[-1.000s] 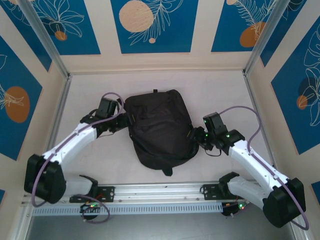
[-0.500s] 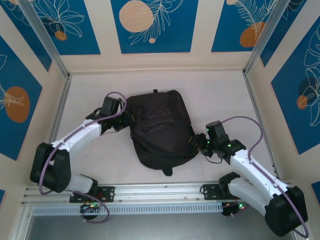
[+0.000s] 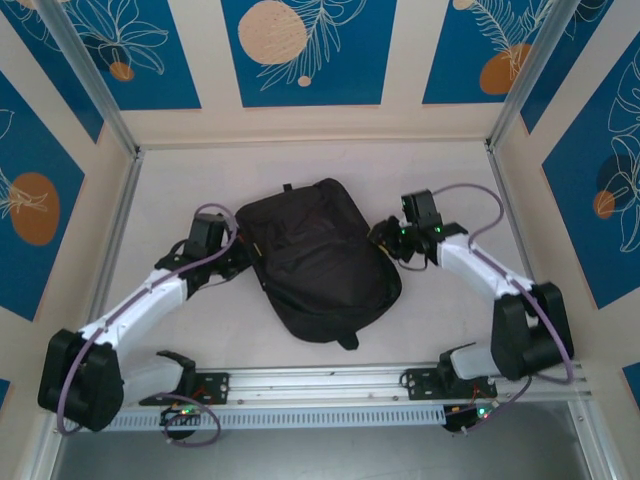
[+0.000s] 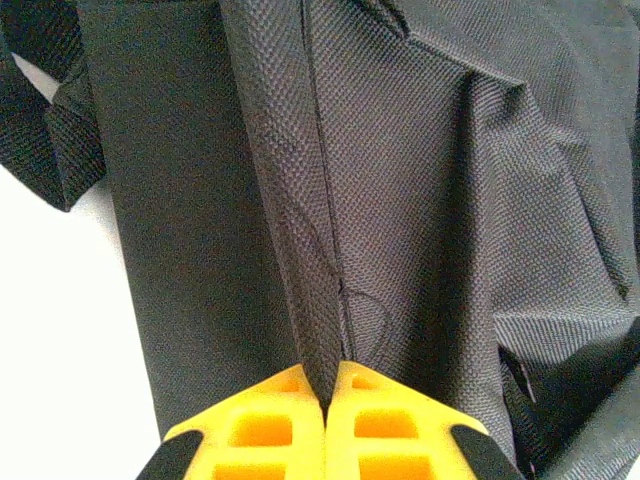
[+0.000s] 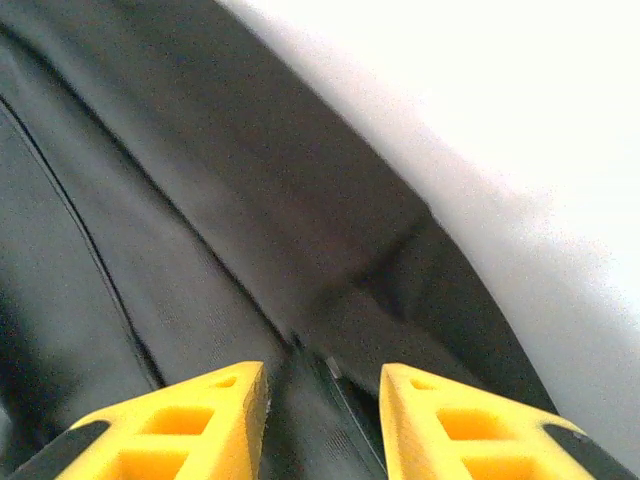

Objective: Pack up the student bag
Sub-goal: Rotate the student bag at the center of the table.

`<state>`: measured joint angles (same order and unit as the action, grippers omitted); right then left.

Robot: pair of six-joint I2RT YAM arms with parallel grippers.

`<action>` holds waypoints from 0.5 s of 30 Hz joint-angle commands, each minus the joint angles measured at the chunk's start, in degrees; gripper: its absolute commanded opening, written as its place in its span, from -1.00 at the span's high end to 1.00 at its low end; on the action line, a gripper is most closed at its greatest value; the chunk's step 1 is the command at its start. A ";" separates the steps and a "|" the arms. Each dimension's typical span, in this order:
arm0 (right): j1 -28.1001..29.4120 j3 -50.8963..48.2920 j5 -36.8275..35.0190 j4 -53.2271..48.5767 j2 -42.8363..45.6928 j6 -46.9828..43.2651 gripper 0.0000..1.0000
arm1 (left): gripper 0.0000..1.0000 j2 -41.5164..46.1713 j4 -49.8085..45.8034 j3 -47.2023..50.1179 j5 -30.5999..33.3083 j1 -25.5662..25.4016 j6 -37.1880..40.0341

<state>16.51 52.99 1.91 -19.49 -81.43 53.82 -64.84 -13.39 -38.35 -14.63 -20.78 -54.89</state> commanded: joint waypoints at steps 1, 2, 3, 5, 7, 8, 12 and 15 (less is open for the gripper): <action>-0.64 8.88 -1.39 -2.68 -3.90 -5.85 0.28 | 0.95 4.88 1.02 3.80 -3.33 -1.00 -6.48; -0.45 11.28 -2.50 -4.24 -4.60 -7.12 0.26 | 0.94 6.47 1.01 4.69 -3.02 -1.81 -7.63; -0.16 13.22 -3.85 -5.77 -4.79 -8.41 0.22 | 0.92 7.95 0.70 5.32 -2.50 -2.91 -8.43; 0.68 16.35 -5.73 -9.15 -4.33 -10.85 0.11 | 0.90 9.95 -1.01 5.33 -1.28 -4.79 -9.14; 2.44 17.69 -7.03 -12.13 -2.43 -13.16 0.05 | 0.84 11.55 -2.64 5.03 -0.13 -6.54 -9.86; 3.70 17.31 -7.50 -13.03 -0.79 -14.17 0.03 | 0.83 12.24 -3.02 5.03 0.26 -7.30 -10.23; 10.55 13.33 -6.91 -15.49 6.31 -14.52 0.03 | 0.85 13.99 -3.30 4.88 1.72 -9.74 -11.07; 15.83 11.24 -9.53 -20.76 11.66 -11.48 0.08 | 0.91 14.25 -4.09 4.41 2.26 -10.05 -10.68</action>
<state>28.88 66.39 -5.10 -32.62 -74.19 41.93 -51.90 -16.75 -33.34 -11.81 -29.93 -64.84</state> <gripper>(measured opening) 0.463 0.055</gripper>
